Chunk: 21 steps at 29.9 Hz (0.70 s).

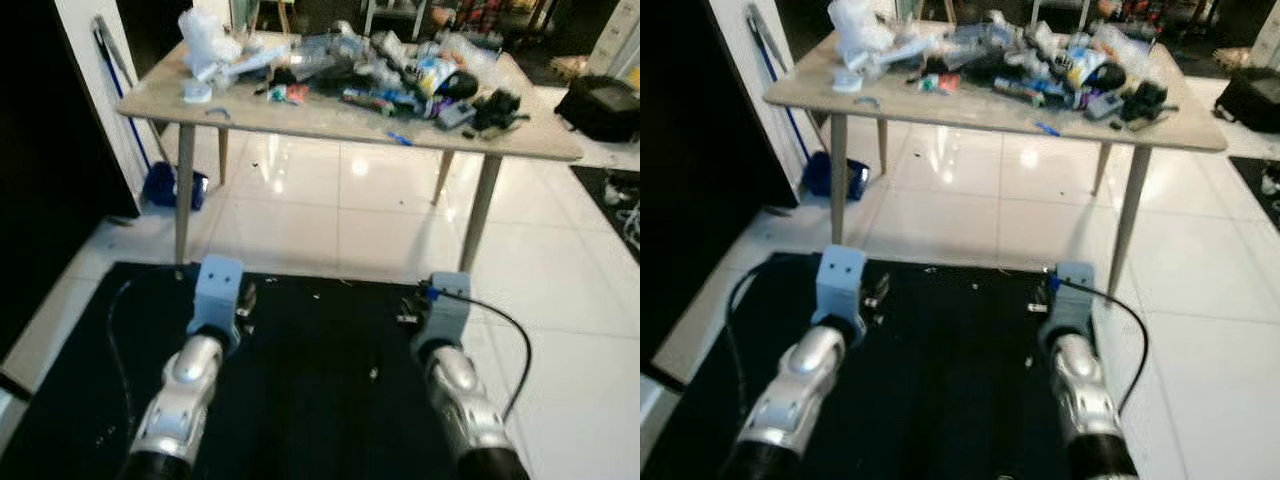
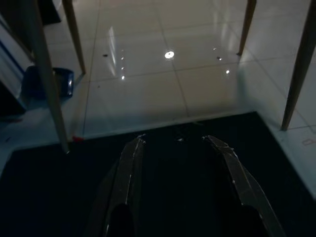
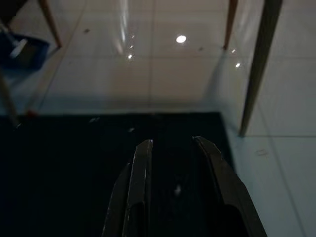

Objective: Picking trash to rubbish bin

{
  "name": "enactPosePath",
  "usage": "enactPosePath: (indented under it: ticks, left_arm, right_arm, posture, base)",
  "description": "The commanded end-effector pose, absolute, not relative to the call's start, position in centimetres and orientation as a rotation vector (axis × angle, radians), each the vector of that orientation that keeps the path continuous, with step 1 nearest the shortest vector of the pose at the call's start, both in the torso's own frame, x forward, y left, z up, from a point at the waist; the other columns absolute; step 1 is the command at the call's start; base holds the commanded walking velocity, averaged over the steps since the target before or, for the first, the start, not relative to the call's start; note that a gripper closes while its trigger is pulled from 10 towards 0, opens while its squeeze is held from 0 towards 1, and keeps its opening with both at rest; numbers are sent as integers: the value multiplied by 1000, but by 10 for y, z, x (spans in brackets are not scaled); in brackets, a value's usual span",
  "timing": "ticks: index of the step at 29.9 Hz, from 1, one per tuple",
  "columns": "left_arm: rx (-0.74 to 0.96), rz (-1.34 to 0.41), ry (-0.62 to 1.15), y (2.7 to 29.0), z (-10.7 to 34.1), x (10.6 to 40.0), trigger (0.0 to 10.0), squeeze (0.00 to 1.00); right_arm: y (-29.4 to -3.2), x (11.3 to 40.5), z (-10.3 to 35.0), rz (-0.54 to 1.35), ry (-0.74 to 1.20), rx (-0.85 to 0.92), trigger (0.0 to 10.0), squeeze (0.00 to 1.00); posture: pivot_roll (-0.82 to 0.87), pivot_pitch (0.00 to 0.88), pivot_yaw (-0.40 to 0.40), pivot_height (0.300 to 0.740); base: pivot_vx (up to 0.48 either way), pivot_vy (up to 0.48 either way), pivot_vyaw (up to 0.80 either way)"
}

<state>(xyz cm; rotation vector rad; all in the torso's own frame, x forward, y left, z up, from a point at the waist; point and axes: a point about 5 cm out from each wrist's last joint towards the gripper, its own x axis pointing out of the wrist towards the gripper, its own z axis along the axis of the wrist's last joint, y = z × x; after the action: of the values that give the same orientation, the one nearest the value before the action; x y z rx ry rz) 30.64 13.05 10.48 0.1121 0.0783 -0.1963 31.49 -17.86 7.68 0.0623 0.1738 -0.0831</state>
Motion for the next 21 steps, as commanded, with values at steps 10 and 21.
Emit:
enactPosePath:
  ticks: [10,21]
  left_arm:
    - [114,-191,89,134,103,303,10000,0]
    - [107,-193,85,131,103,305,10000,0]
  right_arm:
    - [-174,312,73,-80,191,71,10000,0]
    - [-179,317,80,-83,166,60,10000,0]
  posture:
    - [-24,138,-45,740]
    - [-31,135,-54,740]
  base:
    - [269,0,0]
    - [268,0,0]
